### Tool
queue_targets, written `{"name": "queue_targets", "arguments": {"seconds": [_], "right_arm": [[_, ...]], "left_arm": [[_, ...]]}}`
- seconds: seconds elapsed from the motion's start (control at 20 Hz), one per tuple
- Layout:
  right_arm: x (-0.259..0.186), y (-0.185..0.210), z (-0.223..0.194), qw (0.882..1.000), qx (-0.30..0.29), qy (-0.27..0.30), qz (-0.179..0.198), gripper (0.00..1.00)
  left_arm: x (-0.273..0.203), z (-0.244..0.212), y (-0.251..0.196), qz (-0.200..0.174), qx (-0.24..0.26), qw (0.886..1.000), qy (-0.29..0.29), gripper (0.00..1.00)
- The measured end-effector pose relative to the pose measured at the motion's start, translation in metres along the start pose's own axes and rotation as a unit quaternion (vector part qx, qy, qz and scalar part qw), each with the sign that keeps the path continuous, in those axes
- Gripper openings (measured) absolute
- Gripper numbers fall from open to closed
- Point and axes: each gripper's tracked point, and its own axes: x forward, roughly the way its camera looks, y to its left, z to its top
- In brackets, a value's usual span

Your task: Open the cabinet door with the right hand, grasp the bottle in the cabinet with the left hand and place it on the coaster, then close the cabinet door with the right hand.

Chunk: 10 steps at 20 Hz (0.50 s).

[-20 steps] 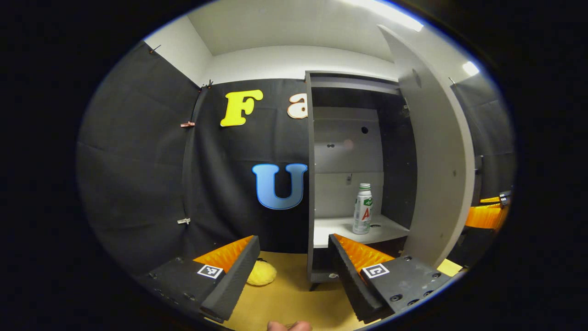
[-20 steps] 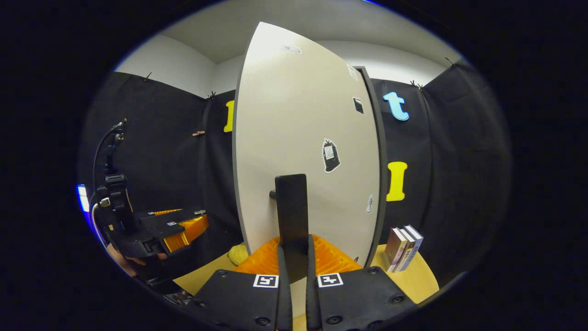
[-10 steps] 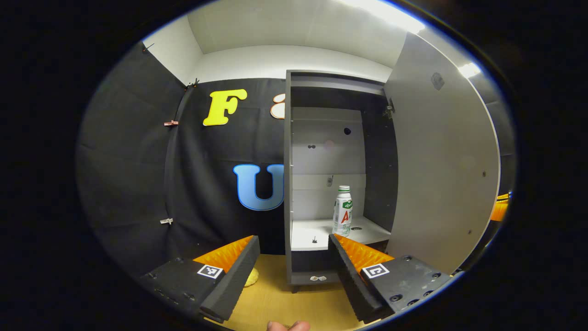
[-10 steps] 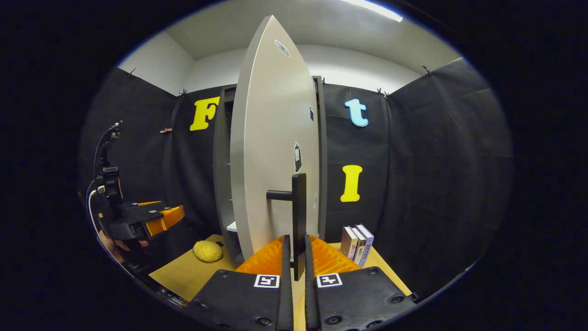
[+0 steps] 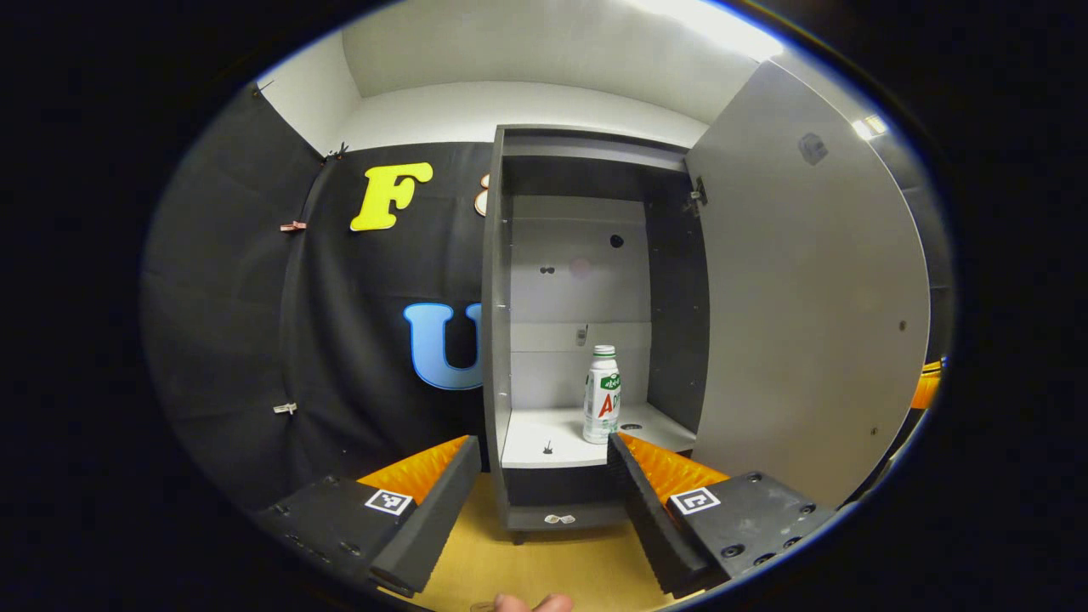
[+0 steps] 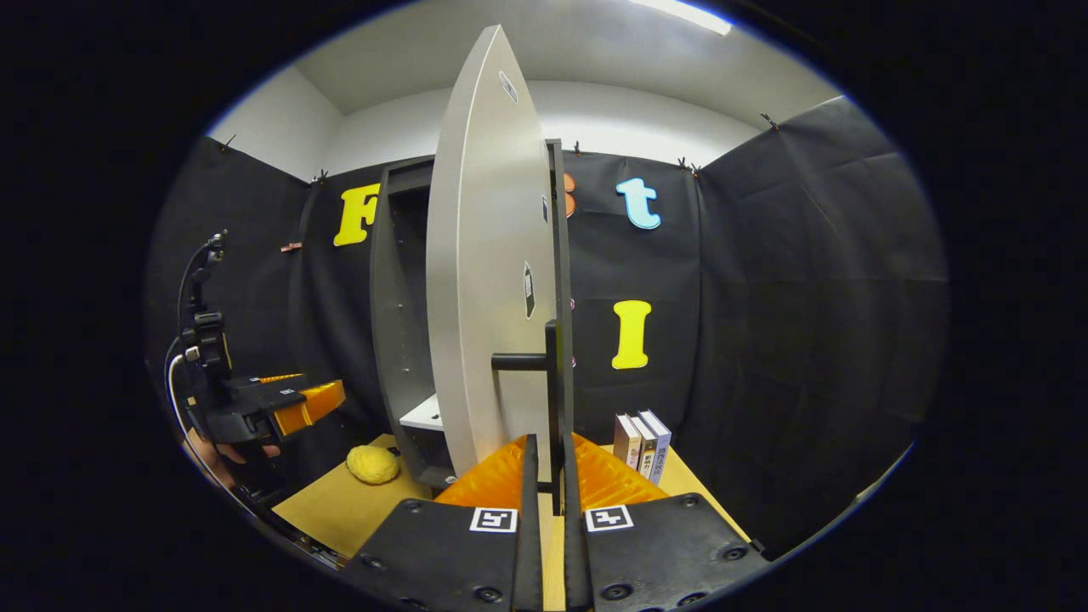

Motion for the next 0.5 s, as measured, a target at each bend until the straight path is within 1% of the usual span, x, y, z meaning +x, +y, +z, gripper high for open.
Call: {"name": "queue_targets", "arguments": {"seconds": [0.15, 0.3, 0.35, 0.4, 0.45, 0.5], "right_arm": [[-0.002, -0.007, 0.000, 1.000, 0.004, -0.002, 0.000, 0.14], [-0.002, -0.017, 0.001, 1.000, 0.005, -0.004, -0.009, 0.12], [-0.001, -0.020, 0.002, 1.000, 0.007, -0.004, -0.015, 0.10], [-0.001, -0.023, 0.002, 1.000, 0.009, -0.004, -0.018, 0.10], [-0.001, -0.024, 0.002, 1.000, 0.009, -0.004, -0.018, 0.09], [-0.002, -0.026, 0.003, 1.000, 0.009, -0.004, -0.019, 0.09]], "left_arm": [[0.009, 0.002, -0.010, -0.006, 0.003, 1.000, -0.001, 0.94], [0.017, 0.003, -0.023, -0.012, 0.006, 1.000, -0.003, 0.94], [0.021, 0.003, -0.027, -0.015, 0.005, 1.000, -0.003, 0.92], [0.025, 0.003, -0.031, -0.018, 0.004, 1.000, -0.003, 0.94], [0.028, 0.003, -0.036, -0.020, 0.004, 1.000, -0.002, 0.92], [0.032, 0.004, -0.039, -0.022, 0.006, 1.000, -0.002, 0.92]]}}
